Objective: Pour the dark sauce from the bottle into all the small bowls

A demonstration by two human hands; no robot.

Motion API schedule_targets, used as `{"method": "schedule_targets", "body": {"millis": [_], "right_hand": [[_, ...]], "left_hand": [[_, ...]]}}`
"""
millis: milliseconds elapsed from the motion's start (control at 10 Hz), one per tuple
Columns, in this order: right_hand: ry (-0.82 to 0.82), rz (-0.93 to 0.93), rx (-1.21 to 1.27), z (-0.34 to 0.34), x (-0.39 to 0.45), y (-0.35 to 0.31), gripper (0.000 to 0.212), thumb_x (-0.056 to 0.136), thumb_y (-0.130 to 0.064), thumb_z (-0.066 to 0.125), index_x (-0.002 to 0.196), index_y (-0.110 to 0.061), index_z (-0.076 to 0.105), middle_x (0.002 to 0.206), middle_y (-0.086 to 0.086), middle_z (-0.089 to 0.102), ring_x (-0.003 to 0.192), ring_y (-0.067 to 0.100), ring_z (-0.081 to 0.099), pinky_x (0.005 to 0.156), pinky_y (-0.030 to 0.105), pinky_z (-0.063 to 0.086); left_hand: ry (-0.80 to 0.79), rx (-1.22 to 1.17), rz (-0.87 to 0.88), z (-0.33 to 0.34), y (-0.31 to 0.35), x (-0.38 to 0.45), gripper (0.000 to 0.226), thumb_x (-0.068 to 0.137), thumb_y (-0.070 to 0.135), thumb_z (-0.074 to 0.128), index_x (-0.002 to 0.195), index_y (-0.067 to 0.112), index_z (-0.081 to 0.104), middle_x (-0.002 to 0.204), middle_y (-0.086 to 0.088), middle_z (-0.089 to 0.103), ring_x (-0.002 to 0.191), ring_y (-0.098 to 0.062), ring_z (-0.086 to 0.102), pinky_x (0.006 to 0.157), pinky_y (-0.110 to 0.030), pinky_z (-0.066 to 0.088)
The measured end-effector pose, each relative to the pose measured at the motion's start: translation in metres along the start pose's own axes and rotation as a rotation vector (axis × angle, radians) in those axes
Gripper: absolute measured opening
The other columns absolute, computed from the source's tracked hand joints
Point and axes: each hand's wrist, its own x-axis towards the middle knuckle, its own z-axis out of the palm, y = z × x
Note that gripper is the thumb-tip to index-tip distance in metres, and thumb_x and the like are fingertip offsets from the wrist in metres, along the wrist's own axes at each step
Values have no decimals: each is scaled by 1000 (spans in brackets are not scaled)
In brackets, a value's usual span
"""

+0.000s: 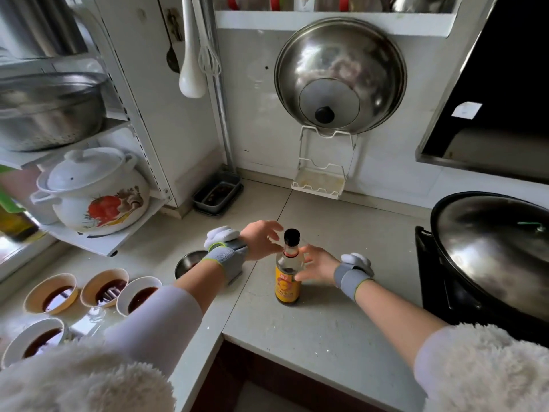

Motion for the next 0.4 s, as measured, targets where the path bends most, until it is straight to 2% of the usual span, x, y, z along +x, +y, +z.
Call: {"method": "schedule_targets", "body": {"millis": [100,200,300,400], "right_hand": [[-38,29,-284,-25,-2,-6,54,89,-14,68,139,-12,47,126,10,59,110,25,59,91,29,46],[-129,27,-626,-55,-14,-22,52,95,-19,60,143,-10,45,140,10,52,124,27,55,96,32,46],[-70,-13,-748,-81,-26,-46,45,98,-17,54,141,-7,48,144,11,50,128,27,51,98,31,44],[22,-63,-786,-106,-37,-70,38,98,-8,49,135,-3,54,141,13,52,126,30,53,99,32,44]], "left_hand": [[-40,214,-22,-23,-7,-2,47,88,21,64,133,12,53,123,-7,67,111,-25,63,97,-30,49],[-128,412,-78,-47,-10,-1,44,88,26,64,130,14,57,126,-6,65,115,-26,62,96,-30,49],[-165,524,-110,-72,-9,2,40,85,33,64,122,16,64,120,-2,67,115,-25,63,98,-30,50],[-143,590,-66,-96,-5,6,37,77,44,59,99,17,72,99,-1,72,104,-24,68,95,-36,54]]}}
